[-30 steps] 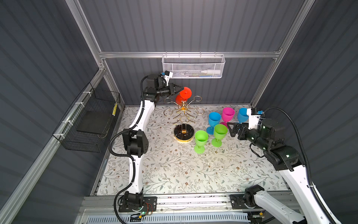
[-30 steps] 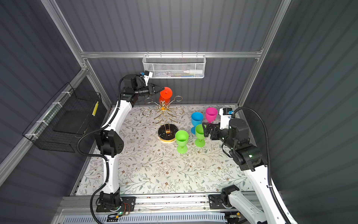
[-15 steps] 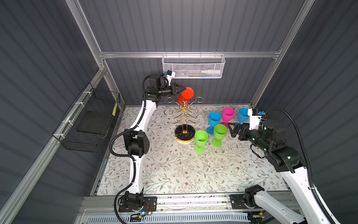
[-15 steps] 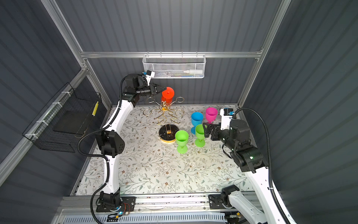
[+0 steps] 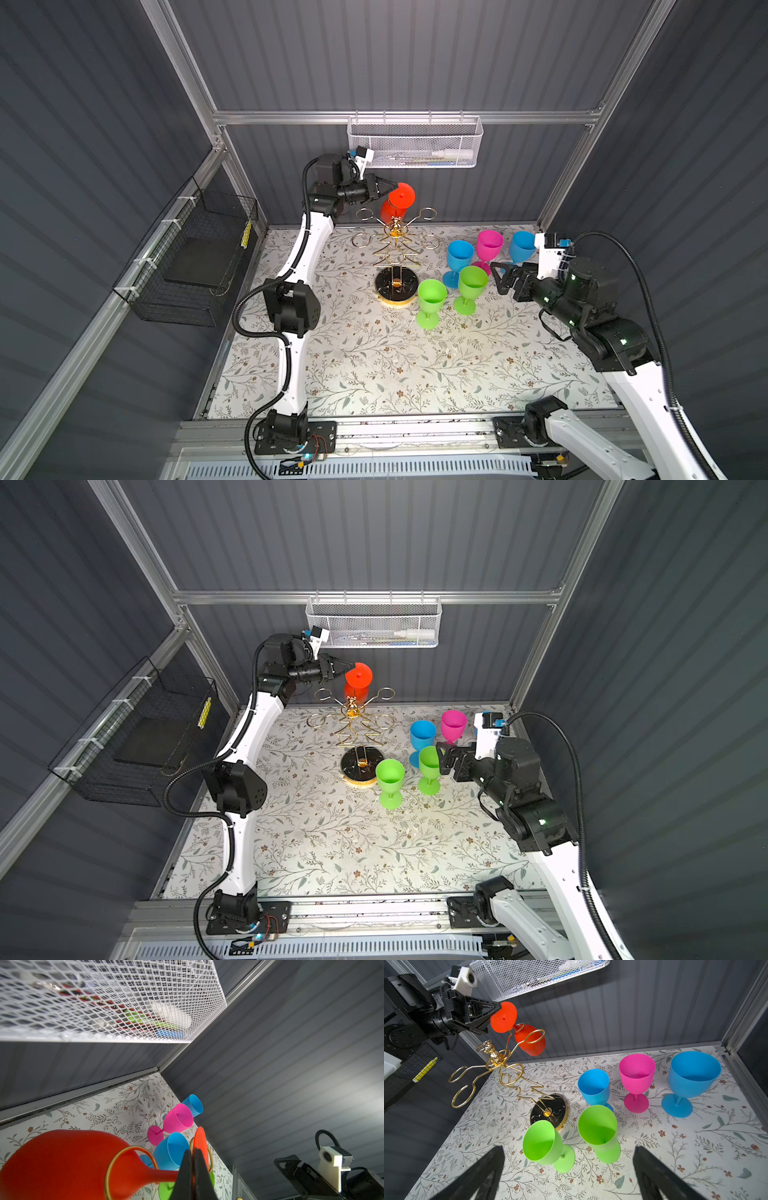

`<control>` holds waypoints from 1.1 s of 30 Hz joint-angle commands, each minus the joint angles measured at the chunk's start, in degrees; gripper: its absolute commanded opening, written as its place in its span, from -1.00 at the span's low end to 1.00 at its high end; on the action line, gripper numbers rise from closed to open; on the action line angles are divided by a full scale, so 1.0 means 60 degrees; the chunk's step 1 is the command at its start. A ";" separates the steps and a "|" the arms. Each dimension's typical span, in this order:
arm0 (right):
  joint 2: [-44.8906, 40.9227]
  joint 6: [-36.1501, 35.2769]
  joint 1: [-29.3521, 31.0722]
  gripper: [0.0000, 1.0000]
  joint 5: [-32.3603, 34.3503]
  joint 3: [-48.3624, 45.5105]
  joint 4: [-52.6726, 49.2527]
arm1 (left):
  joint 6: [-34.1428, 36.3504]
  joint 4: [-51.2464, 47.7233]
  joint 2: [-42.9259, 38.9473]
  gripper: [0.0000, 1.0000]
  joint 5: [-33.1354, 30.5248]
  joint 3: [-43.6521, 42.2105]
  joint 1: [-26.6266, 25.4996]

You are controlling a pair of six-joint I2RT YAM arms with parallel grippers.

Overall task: Take the wine glass off the wine glass rack
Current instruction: 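Lift the red glass up off the gold rack with the left gripper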

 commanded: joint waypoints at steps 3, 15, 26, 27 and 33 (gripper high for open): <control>-0.0114 -0.0177 0.0024 0.97 0.0112 0.0112 0.0026 | 0.0313 -0.0210 -0.0319 -1.00 0.0110 -0.0074 0.0054; -0.0201 -0.0166 0.0024 0.97 0.0156 0.0101 -0.0004 | -0.0114 -0.0113 -0.0048 -1.00 0.0470 -0.0125 0.0044; -0.0231 -0.0224 0.0024 0.97 0.0251 0.0080 -0.0004 | 0.0096 -0.0399 -0.0023 -1.00 0.0808 -0.0204 -0.0014; -0.0231 -0.0224 0.0024 0.97 0.0258 0.0071 -0.0004 | 0.0115 -0.0501 0.0023 -1.00 0.0848 -0.0130 -0.0007; -0.0260 -0.0209 0.0024 0.97 0.0282 0.0075 -0.0023 | 0.0641 -0.1427 0.0157 -1.00 0.0828 0.0203 -0.0029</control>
